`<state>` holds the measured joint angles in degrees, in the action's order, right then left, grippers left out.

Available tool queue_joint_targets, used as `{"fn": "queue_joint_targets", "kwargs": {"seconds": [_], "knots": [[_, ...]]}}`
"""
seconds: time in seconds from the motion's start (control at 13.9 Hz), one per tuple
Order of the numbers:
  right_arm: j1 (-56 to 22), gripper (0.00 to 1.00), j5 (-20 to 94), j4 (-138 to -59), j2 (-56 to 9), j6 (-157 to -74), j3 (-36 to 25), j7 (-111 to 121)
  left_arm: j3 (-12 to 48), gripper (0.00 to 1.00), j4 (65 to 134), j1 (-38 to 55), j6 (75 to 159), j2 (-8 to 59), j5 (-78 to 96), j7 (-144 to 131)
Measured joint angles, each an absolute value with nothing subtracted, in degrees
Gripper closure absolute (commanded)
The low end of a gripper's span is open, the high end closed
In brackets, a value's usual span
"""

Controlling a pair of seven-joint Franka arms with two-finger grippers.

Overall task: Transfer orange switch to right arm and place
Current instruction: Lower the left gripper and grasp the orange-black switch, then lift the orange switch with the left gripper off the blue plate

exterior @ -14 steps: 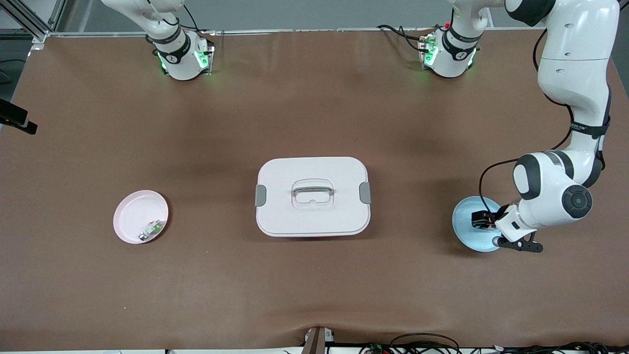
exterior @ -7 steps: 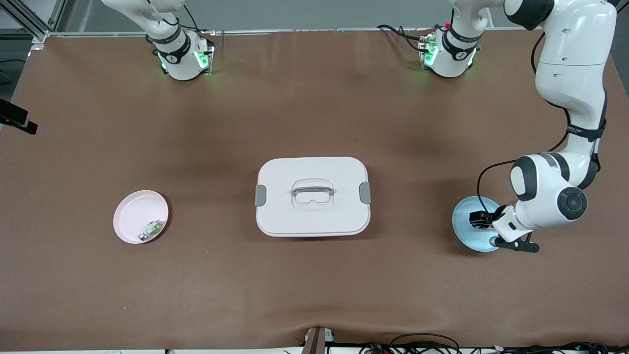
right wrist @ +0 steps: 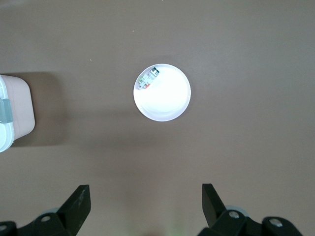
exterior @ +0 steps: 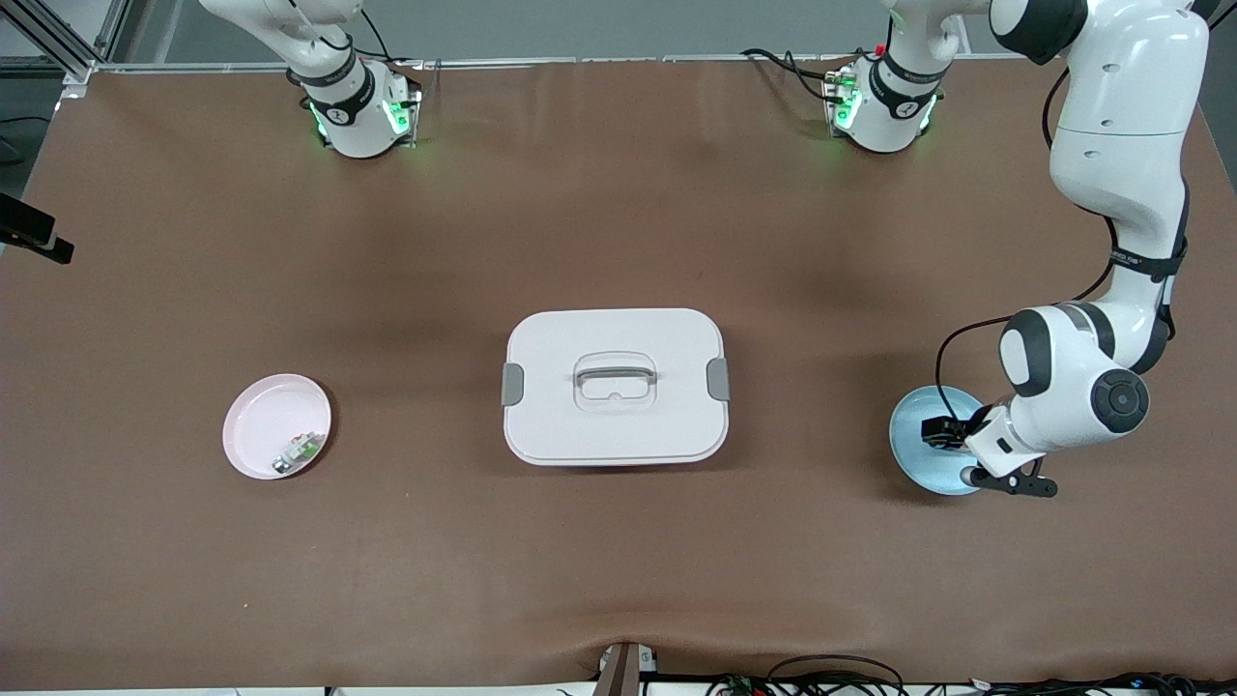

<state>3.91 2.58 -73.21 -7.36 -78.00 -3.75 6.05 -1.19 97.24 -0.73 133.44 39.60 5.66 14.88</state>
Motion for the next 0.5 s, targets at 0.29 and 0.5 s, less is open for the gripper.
{"fn": "queue_joint_targets", "kwargs": {"seconds": [0.29,0.5], "knots": [[3.9,0.0,2.6,-73.2,-7.4,-78.0,-3.8,6.1,-1.2,0.65,97.2,-0.7,133.5,39.6,6.0,14.9],[3.9,0.0,2.6,-73.2,-7.4,-78.0,-3.8,6.1,-1.2,0.7,97.2,-0.7,133.5,39.6,6.1,14.9]]}}
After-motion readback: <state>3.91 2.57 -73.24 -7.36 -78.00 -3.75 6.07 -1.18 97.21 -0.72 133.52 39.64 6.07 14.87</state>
